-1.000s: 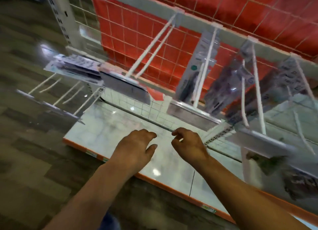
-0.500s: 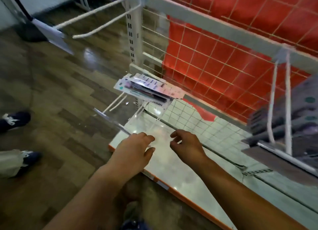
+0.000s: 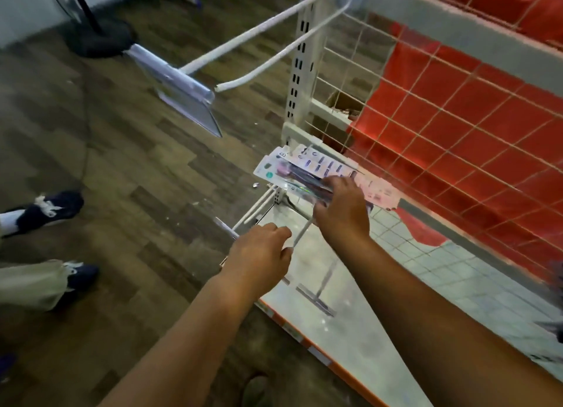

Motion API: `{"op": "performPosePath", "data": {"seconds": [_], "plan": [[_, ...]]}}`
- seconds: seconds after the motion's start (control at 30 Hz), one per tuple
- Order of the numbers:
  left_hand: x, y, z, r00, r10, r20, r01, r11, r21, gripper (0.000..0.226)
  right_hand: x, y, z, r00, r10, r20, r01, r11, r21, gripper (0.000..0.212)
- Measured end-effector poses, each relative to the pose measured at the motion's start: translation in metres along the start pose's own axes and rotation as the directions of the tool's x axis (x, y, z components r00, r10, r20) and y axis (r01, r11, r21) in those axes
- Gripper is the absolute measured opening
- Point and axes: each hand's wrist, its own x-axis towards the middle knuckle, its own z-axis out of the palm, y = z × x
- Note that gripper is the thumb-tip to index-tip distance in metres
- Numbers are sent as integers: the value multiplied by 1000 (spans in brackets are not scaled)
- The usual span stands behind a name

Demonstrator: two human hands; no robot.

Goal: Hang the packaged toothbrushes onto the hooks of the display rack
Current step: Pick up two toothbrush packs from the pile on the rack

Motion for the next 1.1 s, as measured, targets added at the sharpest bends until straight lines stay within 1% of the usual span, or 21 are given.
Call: {"op": "performPosePath", "data": {"seconds": [0.07, 0.1, 0.17, 0.27, 0.33, 0.37, 0.43, 0.57, 0.7, 0.87, 1.0, 1.1], "plan": [[8, -6, 2, 1000, 4, 11, -3, 1000, -14, 36, 19, 4, -1, 1000, -26, -3, 26, 998, -57, 51], [11, -9, 3, 1000, 4, 21, -3, 1000, -21, 37, 26, 6, -3, 999, -25, 21, 27, 994, -104, 59], [15, -14, 4, 999, 4, 53, -1, 999, -48, 39, 40, 11, -5, 993, 15, 118, 10, 978, -209, 76], [21, -21, 5, 997, 12, 75, -7, 997, -73, 41, 54, 19, 2, 951, 93, 296, 12, 943, -333, 98], [25, -25, 5, 998, 9, 68, -3, 997, -83, 42, 58, 28, 11, 924, 116, 364, 42, 916, -399, 108], [28, -27, 5, 998, 9, 65, -4, 997, -82, 42, 58, 32, 15, 921, 106, 375, 72, 899, -433, 110], [32, -30, 5, 998, 18, 66, -13, 998, -69, 41, 56, 38, 26, 933, 75, 353, 115, 866, -487, 105], [40, -33, 7, 996, 25, 82, -20, 998, -59, 41, 48, 41, 38, 974, 16, 225, 107, 845, -524, 87], [46, -35, 9, 996, 14, 89, -6, 996, -87, 41, 42, 39, 39, 983, -4, 185, 103, 843, -529, 78], [51, -36, 8, 996, 14, 85, -5, 995, -102, 40, 29, 33, 33, 974, -13, 225, 128, 853, -506, 70], [50, -36, 10, 995, 30, 99, -21, 996, -92, 41, 17, 21, 26, 956, -3, 294, 143, 879, -454, 65], [47, -35, 10, 993, 42, 109, -33, 996, -81, 42, 12, 17, 21, 948, -18, 319, 171, 872, -458, 58]]}}
